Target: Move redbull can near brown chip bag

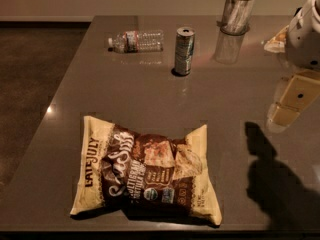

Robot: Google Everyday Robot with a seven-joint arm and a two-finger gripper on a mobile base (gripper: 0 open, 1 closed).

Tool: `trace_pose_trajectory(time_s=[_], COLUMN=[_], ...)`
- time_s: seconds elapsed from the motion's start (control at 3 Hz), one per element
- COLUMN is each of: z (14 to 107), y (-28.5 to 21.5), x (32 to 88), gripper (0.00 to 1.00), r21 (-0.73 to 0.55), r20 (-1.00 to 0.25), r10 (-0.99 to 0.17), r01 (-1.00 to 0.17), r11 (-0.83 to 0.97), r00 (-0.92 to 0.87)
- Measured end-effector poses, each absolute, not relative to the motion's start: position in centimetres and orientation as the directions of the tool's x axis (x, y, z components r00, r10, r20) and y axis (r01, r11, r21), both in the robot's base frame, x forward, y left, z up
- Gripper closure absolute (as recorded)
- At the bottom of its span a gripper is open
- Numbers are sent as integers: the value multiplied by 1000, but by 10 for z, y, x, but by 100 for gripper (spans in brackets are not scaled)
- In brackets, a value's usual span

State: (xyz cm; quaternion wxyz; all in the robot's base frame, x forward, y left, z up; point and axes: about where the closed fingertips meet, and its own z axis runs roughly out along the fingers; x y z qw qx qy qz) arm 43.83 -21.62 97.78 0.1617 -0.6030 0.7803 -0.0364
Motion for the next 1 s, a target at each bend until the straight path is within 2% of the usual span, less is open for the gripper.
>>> trace_pose_trajectory(time_s=[1.0], z=[955], y=[-195], x=[480], gripper=[0], r21=[-250], r20=[-248], r10=[-938], r01=[-919], r11=[305], r00=[-244])
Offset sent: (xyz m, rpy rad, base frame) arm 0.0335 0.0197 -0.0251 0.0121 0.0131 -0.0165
